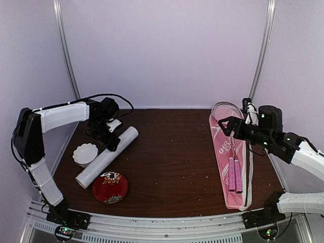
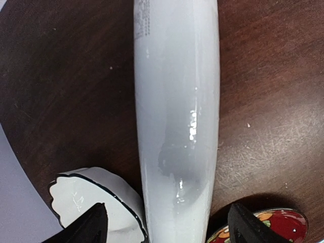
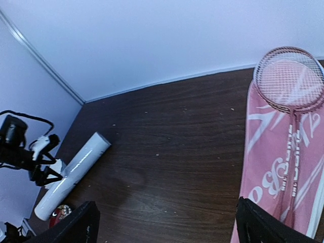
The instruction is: Pack up the badminton gear
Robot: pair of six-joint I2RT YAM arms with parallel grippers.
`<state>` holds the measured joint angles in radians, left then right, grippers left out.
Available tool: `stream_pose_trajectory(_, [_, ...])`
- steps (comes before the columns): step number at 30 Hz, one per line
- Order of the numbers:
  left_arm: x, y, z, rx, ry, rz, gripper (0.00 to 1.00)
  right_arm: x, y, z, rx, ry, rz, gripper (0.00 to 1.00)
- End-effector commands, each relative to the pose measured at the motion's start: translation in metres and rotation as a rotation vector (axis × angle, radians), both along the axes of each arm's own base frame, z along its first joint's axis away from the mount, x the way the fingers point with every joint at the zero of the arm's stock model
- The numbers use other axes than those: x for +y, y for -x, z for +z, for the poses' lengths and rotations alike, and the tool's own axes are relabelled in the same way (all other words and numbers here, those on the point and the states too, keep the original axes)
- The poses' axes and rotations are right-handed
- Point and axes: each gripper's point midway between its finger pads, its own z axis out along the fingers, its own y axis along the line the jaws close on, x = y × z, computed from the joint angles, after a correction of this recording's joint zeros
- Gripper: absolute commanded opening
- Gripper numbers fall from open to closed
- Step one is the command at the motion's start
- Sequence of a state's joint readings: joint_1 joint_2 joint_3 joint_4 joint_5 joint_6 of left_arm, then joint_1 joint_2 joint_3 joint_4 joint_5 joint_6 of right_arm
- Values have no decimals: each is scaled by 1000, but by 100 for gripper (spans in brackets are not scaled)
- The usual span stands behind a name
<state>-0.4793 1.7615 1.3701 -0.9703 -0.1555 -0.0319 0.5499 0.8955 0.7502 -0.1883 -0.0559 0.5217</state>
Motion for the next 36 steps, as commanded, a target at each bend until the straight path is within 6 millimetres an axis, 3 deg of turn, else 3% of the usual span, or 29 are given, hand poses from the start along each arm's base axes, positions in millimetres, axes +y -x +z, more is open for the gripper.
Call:
stream_pose_trajectory(1, [-8, -14, 38, -109, 74, -3, 86, -34, -10, -41, 175, 7, -108, 93])
stream_pose_trajectory(8, [-26, -11, 76, -191, 197, -30, 86, -83, -39, -85, 308, 86, -289, 88])
stream_pose_trajectory(17, [-35, -4, 97, -239, 256, -57, 86, -116, -85, -124, 443, 216, -418, 83])
stream_pose_trajectory(22, [-37, 1, 101, -254, 272, -62, 86, -121, -102, -157, 552, 256, -415, 77])
stream_pose_trajectory(32, [-46, 5, 110, -276, 301, -81, 86, -127, -120, -194, 660, 240, -409, 73])
stream_pose_trajectory(36, [-51, 7, 117, -288, 316, -96, 86, -123, -125, -208, 719, 240, -379, 64])
